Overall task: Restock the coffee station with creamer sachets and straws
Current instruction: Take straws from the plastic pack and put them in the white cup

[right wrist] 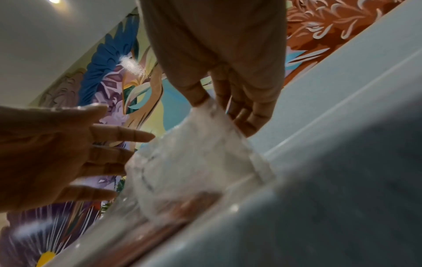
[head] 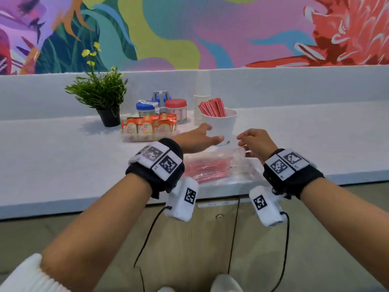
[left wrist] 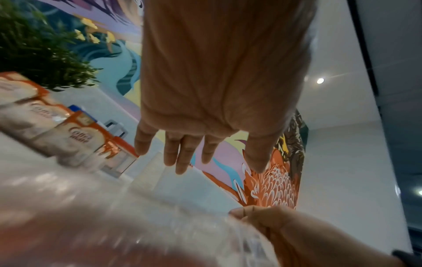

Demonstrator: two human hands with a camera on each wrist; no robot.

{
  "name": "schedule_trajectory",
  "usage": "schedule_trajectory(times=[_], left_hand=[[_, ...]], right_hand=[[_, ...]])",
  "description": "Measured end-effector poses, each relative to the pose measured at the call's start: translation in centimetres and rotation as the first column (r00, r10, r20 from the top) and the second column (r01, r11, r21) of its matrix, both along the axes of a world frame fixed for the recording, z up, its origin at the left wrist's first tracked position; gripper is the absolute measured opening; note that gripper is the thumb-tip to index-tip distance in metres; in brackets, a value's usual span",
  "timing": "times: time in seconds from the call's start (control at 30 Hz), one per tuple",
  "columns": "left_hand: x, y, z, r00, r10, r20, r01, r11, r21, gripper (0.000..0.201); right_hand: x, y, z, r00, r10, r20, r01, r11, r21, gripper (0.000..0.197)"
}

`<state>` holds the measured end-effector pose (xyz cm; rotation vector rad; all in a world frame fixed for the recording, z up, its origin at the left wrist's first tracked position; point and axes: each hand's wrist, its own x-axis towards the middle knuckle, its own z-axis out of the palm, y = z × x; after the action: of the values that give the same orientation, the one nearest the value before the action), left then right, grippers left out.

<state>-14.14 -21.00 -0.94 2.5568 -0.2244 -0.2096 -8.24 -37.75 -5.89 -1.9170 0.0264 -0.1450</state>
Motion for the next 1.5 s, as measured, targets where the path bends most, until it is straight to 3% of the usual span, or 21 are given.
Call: schedule_trajectory(times=[0.1, 0.17, 0.23, 0.27, 0.3, 0.33, 0.43, 0.5, 0.67, 0.8, 1.0, 1.23, 1.33, 1.4, 1.5], left_hand=[[-0.9, 0.2, -2.1, 0.999, 0.043, -0.008, -0.042, 0.995, 0.096, 0.064], [-1.5, 0.4, -3.2, 0.998, 0.06, -0.007, -0.059, 0.989, 0.139, 0.063], [-1.8, 0.5, -4.2, 0.998, 0.06, -0.005, -0.058, 0.989, 0.139, 0.061], [-1.9, 0.5, -4.6, 0.998, 0.06, 0.003, -0.06, 0.99, 0.129, 0.061], [-1.9, 0.4, -5.2, 0.998, 0.061, 0.019, -0.063, 0.99, 0.123, 0.062], [-1.8, 0.4, -5.7, 0.997, 0.061, 0.04, -0.066, 0.99, 0.127, 0.063], [-1.5, 0.4, -7.2, 0.989, 0.061, 0.132, -0.084, 0.98, 0.179, 0.064], [-1.3, 0.2, -7.7, 0.976, 0.072, 0.207, -0.117, 0.971, 0.209, 0.062], [-0.4, -0.4, -7.7, 0.945, 0.106, 0.31, -0.191, 0.947, 0.257, 0.05], [0.2, -0.5, -7.4, 0.944, 0.098, 0.315, -0.193, 0.938, 0.287, 0.043], [0.2, -0.1, -7.1, 0.956, 0.06, 0.286, -0.127, 0.966, 0.223, 0.036], [0.7, 0.2, -7.4, 0.965, 0.027, 0.262, -0.081, 0.977, 0.197, 0.044], [1.0, 0.2, -7.7, 0.961, 0.046, 0.274, -0.091, 0.984, 0.154, 0.04], [1.3, 0.2, -7.8, 0.956, 0.063, 0.286, -0.108, 0.983, 0.146, 0.032], [1.5, 0.1, -8.0, 0.951, 0.068, 0.301, -0.114, 0.984, 0.137, 0.031]], right_hand=[[-0.5, 0.2, -1.3, 0.996, -0.09, -0.007, 0.09, 0.986, 0.144, 0.026], [-1.4, 0.6, -1.0, 0.983, -0.121, -0.138, 0.148, 0.968, 0.204, 0.029], [-3.4, 1.1, -1.0, 0.981, -0.185, -0.053, 0.171, 0.964, -0.205, 0.032], [-3.7, 1.2, -1.0, 0.983, -0.181, -0.013, 0.17, 0.947, -0.273, 0.037], [-3.4, 0.9, -1.3, 0.986, -0.164, -0.007, 0.16, 0.968, -0.194, 0.04], [-2.5, 0.5, -1.6, 0.993, -0.107, -0.043, 0.106, 0.994, -0.019, 0.039], [-1.6, 0.7, -3.3, 0.996, -0.078, 0.046, 0.067, 0.976, 0.207, 0.026], [-1.0, 0.9, -3.9, 0.997, -0.033, 0.07, 0.021, 0.987, 0.157, 0.021], [-1.5, 1.4, -3.4, 0.983, 0.13, 0.126, -0.114, 0.986, -0.125, 0.034], [-0.6, 1.4, -4.2, 0.976, 0.191, 0.105, -0.164, 0.961, -0.222, 0.017], [-1.5, 0.8, -4.0, 0.943, 0.282, 0.178, -0.253, 0.953, -0.169, 0.023], [-1.7, 0.4, -4.3, 0.951, 0.2, 0.238, -0.208, 0.978, 0.01, 0.026], [-2.2, 0.7, -3.9, 0.937, 0.238, 0.258, -0.261, 0.963, 0.061, 0.025], [-2.6, 1.2, -3.7, 0.915, 0.314, 0.252, -0.335, 0.941, 0.044, 0.017], [-2.4, 1.5, -3.8, 0.912, 0.314, 0.263, -0.315, 0.948, -0.038, 0.02]])
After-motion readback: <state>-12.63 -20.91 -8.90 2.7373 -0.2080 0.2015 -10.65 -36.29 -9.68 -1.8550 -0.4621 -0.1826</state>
